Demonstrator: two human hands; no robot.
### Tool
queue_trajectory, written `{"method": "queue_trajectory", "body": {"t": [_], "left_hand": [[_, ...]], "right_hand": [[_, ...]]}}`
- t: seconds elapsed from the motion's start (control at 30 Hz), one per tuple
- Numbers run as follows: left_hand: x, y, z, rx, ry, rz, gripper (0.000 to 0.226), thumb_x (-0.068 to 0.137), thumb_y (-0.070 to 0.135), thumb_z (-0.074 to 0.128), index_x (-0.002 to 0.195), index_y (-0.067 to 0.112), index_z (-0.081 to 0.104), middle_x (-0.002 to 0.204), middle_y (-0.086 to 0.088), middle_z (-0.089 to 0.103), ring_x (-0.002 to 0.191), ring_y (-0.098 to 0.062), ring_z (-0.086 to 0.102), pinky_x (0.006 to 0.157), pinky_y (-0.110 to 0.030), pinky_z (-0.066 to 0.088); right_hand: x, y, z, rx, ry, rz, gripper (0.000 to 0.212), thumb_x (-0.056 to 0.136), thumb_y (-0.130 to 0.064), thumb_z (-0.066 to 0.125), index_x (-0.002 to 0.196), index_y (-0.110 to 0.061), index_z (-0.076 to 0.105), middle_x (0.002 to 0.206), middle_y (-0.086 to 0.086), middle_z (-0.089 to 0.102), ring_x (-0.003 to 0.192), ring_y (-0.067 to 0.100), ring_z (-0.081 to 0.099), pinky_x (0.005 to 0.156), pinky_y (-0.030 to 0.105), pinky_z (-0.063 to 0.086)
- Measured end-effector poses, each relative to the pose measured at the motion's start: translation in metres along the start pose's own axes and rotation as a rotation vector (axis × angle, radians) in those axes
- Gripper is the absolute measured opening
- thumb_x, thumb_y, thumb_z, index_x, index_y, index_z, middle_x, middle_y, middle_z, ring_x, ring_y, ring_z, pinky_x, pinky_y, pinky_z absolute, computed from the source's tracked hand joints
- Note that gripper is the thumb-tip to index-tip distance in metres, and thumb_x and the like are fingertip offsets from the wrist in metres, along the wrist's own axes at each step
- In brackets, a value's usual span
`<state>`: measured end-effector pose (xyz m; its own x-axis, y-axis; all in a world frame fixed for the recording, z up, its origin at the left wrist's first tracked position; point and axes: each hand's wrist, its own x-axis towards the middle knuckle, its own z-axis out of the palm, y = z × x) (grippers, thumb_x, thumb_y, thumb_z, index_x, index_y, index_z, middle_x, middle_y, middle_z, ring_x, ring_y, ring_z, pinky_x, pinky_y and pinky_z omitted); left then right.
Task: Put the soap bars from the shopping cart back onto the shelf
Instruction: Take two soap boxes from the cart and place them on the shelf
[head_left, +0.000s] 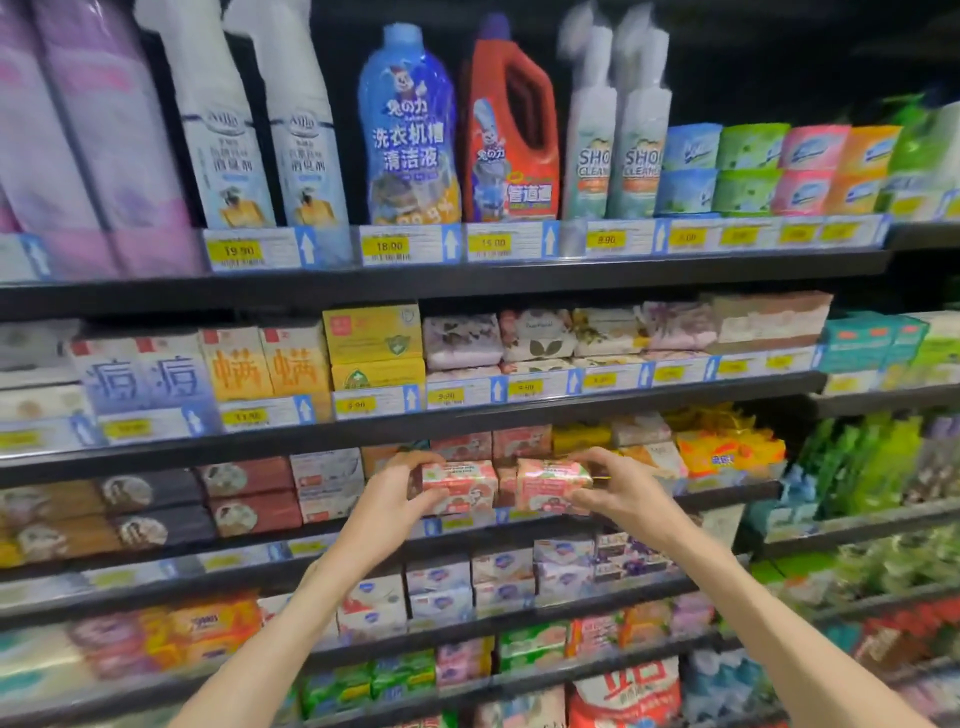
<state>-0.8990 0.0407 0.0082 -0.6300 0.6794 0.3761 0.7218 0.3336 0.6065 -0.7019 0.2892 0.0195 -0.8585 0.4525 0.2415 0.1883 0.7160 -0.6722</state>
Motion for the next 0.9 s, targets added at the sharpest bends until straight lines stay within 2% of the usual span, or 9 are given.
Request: {"method": "queue_trajectory", "body": {"t": [0.07, 0.2, 0.37, 0.47, 0.53, 0.6, 0.67, 0.73, 0.9], "left_hand": [[0.007, -0.001, 0.003, -0.002, 0.025, -0.024, 0.038, 0.088, 0.032, 0.071, 0.124, 0.025, 0.061, 0.117, 0.011, 0.058, 0.109, -0.005, 0.054, 0.087, -0.021, 0.038], [0.018, -0.001, 0.008, -0.008, 0.057, -0.073, 0.042, 0.089, 0.037, 0.069, 0.127, 0.020, 0.061, 0.118, 0.010, 0.060, 0.111, -0.007, 0.054, 0.091, -0.021, 0.038], [0.029, 0.003, 0.020, -0.018, 0.049, -0.192, 0.045, 0.091, 0.043, 0.066, 0.128, 0.018, 0.057, 0.116, 0.008, 0.059, 0.106, -0.008, 0.054, 0.086, -0.023, 0.040], [0.034, -0.003, 0.027, 0.057, 0.019, -0.225, 0.049, 0.092, 0.052, 0.060, 0.129, 0.020, 0.055, 0.122, 0.000, 0.064, 0.112, -0.018, 0.059, 0.090, -0.030, 0.047], [0.035, -0.004, 0.032, 0.127, 0.022, -0.247, 0.047, 0.093, 0.053, 0.056, 0.125, 0.019, 0.058, 0.117, -0.003, 0.067, 0.107, -0.020, 0.061, 0.086, -0.031, 0.049], [0.033, -0.002, 0.037, 0.205, 0.044, -0.214, 0.042, 0.096, 0.049, 0.054, 0.121, 0.017, 0.062, 0.108, -0.006, 0.067, 0.102, -0.023, 0.061, 0.082, -0.032, 0.048], [0.030, -0.001, 0.039, 0.264, 0.088, -0.147, 0.040, 0.098, 0.044, 0.053, 0.127, 0.018, 0.062, 0.101, -0.008, 0.064, 0.099, -0.026, 0.059, 0.081, -0.034, 0.046], [0.026, 0.000, 0.041, 0.288, 0.129, -0.088, 0.038, 0.099, 0.038, 0.054, 0.132, 0.020, 0.059, 0.100, -0.010, 0.064, 0.097, -0.029, 0.059, 0.080, -0.034, 0.046], [0.028, -0.001, 0.044, 0.343, 0.172, -0.027, 0.032, 0.098, 0.030, 0.059, 0.126, 0.016, 0.065, 0.099, -0.014, 0.066, 0.092, -0.034, 0.062, 0.078, -0.039, 0.052]], "right_hand": [[0.011, 0.002, 0.004, 0.017, 0.001, 0.002, 0.042, 0.084, -0.030, 0.075, 0.122, -0.027, 0.056, 0.106, -0.017, 0.063, 0.089, -0.014, 0.060, 0.069, 0.007, 0.048], [0.033, 0.006, 0.007, 0.029, -0.002, -0.010, 0.044, 0.084, -0.026, 0.075, 0.124, -0.024, 0.056, 0.109, -0.014, 0.064, 0.091, -0.017, 0.057, 0.072, 0.000, 0.043], [0.054, 0.018, 0.001, 0.092, -0.009, -0.004, 0.052, 0.081, -0.038, 0.076, 0.126, -0.020, 0.058, 0.113, -0.010, 0.067, 0.101, 0.004, 0.064, 0.083, 0.016, 0.053], [0.061, 0.019, -0.002, 0.086, -0.006, -0.004, 0.050, 0.083, -0.037, 0.075, 0.125, -0.017, 0.059, 0.112, -0.010, 0.063, 0.094, 0.000, 0.060, 0.071, 0.001, 0.044], [0.066, 0.019, -0.003, 0.087, -0.034, -0.002, 0.046, 0.084, -0.038, 0.074, 0.124, -0.020, 0.058, 0.112, -0.011, 0.062, 0.090, -0.004, 0.058, 0.071, 0.002, 0.045], [0.070, 0.021, 0.000, 0.099, -0.066, 0.018, 0.045, 0.084, -0.039, 0.074, 0.122, -0.022, 0.057, 0.113, -0.009, 0.064, 0.093, 0.000, 0.061, 0.080, 0.014, 0.050], [0.074, 0.022, 0.004, 0.092, -0.091, 0.037, 0.047, 0.085, -0.037, 0.074, 0.125, -0.020, 0.057, 0.114, -0.010, 0.063, 0.102, 0.007, 0.060, 0.087, 0.021, 0.047], [0.078, 0.024, 0.008, 0.088, -0.093, 0.052, 0.051, 0.084, -0.035, 0.074, 0.129, -0.019, 0.057, 0.116, -0.010, 0.061, 0.107, 0.009, 0.057, 0.092, 0.022, 0.044], [0.086, 0.024, 0.016, 0.078, -0.064, 0.103, 0.052, 0.085, -0.031, 0.074, 0.132, -0.018, 0.056, 0.117, -0.008, 0.060, 0.106, 0.011, 0.055, 0.091, 0.022, 0.040]]}}
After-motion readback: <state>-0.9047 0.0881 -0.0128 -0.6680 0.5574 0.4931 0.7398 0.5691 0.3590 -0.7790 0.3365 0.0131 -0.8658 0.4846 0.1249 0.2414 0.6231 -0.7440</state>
